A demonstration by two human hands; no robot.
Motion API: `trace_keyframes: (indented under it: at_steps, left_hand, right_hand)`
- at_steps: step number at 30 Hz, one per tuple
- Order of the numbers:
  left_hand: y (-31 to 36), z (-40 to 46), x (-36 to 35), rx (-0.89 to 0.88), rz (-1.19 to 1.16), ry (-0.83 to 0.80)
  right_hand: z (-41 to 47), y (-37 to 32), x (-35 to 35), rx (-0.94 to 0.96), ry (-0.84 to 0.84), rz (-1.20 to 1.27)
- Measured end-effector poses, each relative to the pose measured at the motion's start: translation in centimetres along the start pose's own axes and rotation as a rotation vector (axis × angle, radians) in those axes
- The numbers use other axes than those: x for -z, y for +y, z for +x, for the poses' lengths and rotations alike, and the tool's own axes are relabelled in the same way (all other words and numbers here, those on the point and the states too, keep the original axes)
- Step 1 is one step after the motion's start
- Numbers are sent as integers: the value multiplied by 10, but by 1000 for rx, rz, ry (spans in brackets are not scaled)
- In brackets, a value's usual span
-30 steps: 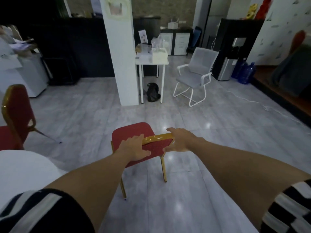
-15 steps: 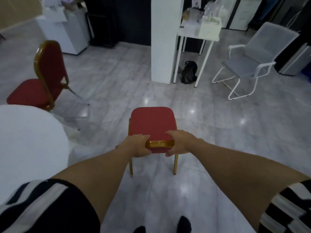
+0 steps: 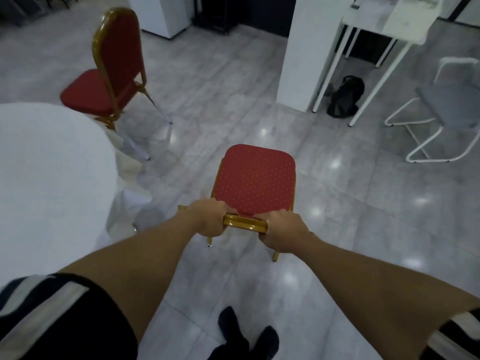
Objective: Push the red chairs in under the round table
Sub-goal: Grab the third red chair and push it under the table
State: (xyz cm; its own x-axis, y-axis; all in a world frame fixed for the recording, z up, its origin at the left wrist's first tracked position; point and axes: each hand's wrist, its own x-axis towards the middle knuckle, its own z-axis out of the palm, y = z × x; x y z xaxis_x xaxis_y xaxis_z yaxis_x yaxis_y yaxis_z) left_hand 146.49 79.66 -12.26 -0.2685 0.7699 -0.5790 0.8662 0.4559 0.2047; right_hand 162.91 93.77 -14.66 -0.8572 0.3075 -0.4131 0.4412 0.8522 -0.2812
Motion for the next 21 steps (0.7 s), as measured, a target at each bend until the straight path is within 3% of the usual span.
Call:
trace_keyframes:
  at_steps: [11,21]
  left_hand:
    - [16,-14,-7,88,-70,31]
    - [87,-28,-40,391,-274,157]
  right_hand:
    - [6,12,-4,62,-48,-68]
    - [8,59,16,339,-107,-225]
